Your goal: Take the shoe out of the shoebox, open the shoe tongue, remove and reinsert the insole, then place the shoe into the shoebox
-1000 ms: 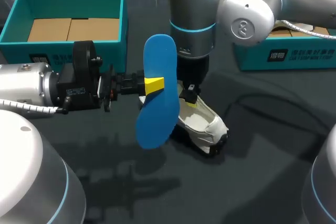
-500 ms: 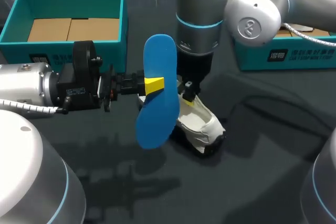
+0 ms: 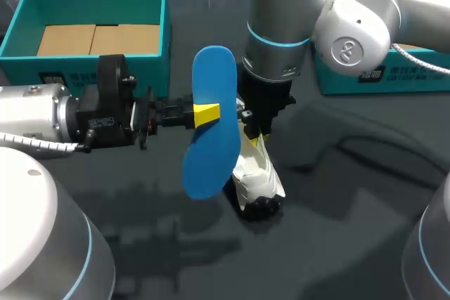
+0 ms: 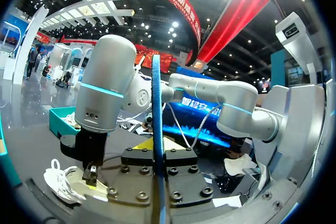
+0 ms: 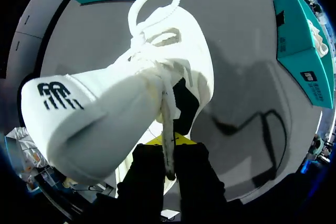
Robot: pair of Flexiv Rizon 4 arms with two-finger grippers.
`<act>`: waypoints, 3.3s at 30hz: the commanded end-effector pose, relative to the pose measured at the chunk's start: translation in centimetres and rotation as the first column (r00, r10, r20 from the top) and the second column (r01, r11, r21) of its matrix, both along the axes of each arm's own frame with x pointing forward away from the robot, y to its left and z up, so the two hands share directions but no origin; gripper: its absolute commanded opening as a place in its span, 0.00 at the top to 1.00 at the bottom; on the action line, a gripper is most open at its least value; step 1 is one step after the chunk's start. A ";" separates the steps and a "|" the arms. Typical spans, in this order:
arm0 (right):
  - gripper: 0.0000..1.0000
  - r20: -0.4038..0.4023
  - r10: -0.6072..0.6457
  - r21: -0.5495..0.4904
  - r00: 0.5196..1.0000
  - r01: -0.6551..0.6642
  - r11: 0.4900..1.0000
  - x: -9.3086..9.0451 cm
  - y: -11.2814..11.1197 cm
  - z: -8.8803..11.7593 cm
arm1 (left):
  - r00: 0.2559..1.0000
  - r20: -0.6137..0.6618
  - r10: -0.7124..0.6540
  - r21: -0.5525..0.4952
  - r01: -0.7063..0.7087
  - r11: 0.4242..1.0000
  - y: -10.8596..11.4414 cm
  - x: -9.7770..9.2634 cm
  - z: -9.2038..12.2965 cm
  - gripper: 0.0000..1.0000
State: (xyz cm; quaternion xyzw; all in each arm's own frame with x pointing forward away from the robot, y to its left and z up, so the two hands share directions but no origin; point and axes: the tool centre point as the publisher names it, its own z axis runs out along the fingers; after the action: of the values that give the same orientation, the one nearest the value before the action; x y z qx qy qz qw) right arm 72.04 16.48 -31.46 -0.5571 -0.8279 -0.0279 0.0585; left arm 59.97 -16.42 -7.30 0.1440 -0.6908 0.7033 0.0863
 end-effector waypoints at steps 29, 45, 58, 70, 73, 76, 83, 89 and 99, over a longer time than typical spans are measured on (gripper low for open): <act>1.00 -0.013 -0.209 0.114 0.978 0.209 0.971 0.9 -1.0 -3.4 | 1.000 0.001 0.003 -0.002 -0.003 1.000 -0.2 0.0 -0.2 1.00; 0.60 -0.078 -0.199 0.138 0.977 0.208 0.968 1.4 -1.0 -4.6 | 1.000 0.001 0.003 -0.002 -0.003 1.000 -0.2 0.0 -0.2 1.00; 0.00 -0.057 -0.206 0.193 0.977 0.213 0.958 0.7 -1.8 -2.7 | 1.000 0.001 0.003 -0.002 -0.003 1.000 -0.2 0.0 -0.2 1.00; 0.00 -0.057 -0.206 0.193 0.977 0.213 0.958 0.7 -1.8 -2.7 | 1.000 0.001 0.003 -0.002 -0.003 1.000 -0.2 0.0 -0.2 1.00; 0.00 -0.040 -0.210 0.218 0.977 0.213 0.952 0.6 -2.1 -1.7 | 1.000 0.001 0.003 -0.002 -0.003 1.000 -0.2 0.0 -0.2 1.00; 0.00 -0.023 -0.239 0.270 0.971 0.236 0.933 0.2 -3.3 0.8 | 1.000 0.001 0.003 -0.002 -0.003 1.000 -0.2 0.0 -0.2 1.00; 0.00 -0.017 -0.217 0.459 0.976 0.200 0.866 0.1 -4.2 4.5 | 1.000 0.001 0.003 -0.002 -0.003 1.000 -0.2 0.0 -0.2 1.00; 0.00 -0.017 -0.217 0.459 0.976 0.200 0.866 0.1 -4.2 4.5 | 1.000 0.001 0.003 -0.002 -0.003 1.000 -0.2 0.0 -0.2 1.00; 0.00 -0.028 -0.214 0.548 0.976 0.194 0.813 1.0 -4.2 8.1 | 0.761 0.648 0.023 -0.068 0.028 0.997 0.3 3.8 0.8 1.00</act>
State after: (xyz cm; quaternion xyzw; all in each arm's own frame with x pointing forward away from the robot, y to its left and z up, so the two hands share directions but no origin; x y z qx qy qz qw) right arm 73.46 13.05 -24.16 -0.6066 -0.7227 -0.2696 0.1925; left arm 62.03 -15.57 -6.45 0.0496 -0.6865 0.7250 -0.0238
